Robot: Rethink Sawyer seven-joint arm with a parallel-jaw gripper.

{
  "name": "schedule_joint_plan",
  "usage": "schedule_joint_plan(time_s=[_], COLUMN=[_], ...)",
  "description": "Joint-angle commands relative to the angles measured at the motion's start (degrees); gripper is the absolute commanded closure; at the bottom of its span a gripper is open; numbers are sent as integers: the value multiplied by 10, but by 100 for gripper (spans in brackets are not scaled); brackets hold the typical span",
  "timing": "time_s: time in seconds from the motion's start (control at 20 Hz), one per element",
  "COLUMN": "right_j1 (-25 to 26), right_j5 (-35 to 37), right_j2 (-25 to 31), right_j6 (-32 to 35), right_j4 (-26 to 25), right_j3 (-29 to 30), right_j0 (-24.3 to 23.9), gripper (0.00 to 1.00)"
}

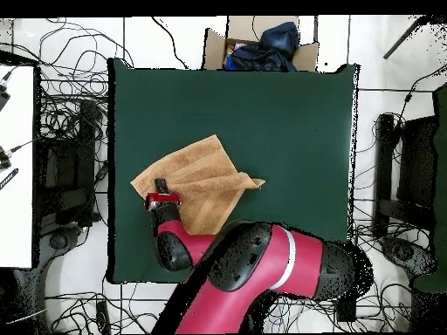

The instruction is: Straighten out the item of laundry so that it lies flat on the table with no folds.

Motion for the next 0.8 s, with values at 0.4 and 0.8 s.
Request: schedule_joint_plan(time_s=[0.4,0.8], right_j1=[-42,-24], right_j5=[21,-11], right_j2=[58,36], right_j6=[151,126], right_j4=[40,127], right_j3=[-24,-90], right_j0=[-4,64], gripper=[100,100])
